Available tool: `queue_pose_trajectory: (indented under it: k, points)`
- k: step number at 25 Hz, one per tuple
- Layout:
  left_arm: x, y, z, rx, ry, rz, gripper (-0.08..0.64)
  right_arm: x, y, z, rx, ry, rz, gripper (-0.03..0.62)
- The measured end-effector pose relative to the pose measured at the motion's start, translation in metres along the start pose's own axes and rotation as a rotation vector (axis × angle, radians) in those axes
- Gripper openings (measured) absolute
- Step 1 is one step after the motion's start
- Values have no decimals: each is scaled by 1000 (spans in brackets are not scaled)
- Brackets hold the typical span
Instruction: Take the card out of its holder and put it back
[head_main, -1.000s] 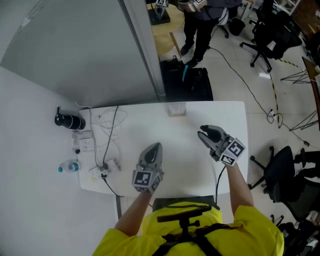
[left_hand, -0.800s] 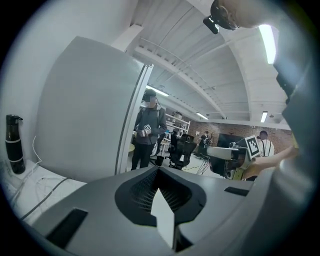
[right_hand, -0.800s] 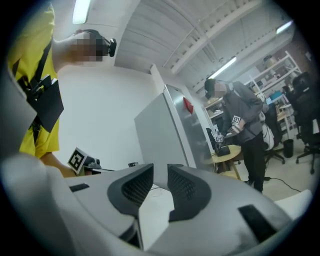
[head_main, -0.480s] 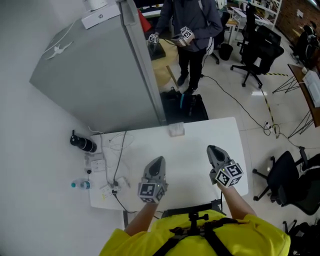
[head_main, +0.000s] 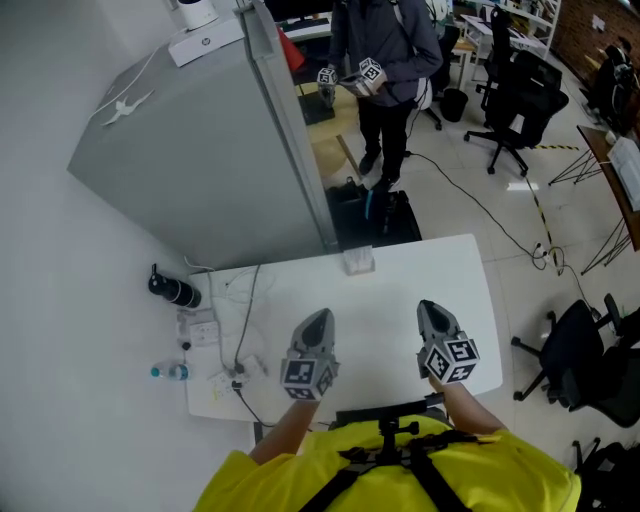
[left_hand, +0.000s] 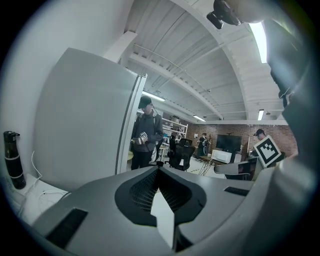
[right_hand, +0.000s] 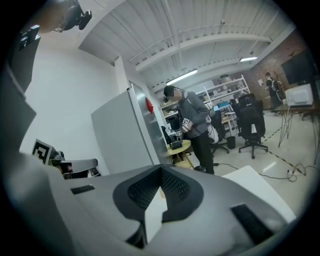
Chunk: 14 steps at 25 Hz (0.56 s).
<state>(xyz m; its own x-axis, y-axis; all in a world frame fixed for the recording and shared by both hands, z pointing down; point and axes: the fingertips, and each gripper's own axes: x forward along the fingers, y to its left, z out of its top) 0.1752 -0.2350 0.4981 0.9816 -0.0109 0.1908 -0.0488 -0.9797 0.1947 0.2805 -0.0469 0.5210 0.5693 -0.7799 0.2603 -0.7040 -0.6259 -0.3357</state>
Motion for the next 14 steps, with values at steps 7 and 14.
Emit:
queue_pose_trajectory:
  k: [7,14]
  points:
    - [1,4,-2,1,27,2,0,6,8,-6,-11,12,-20,5]
    - [9,12,-14,-1,53,12,0,21,2,-19,-2,42,-6,5]
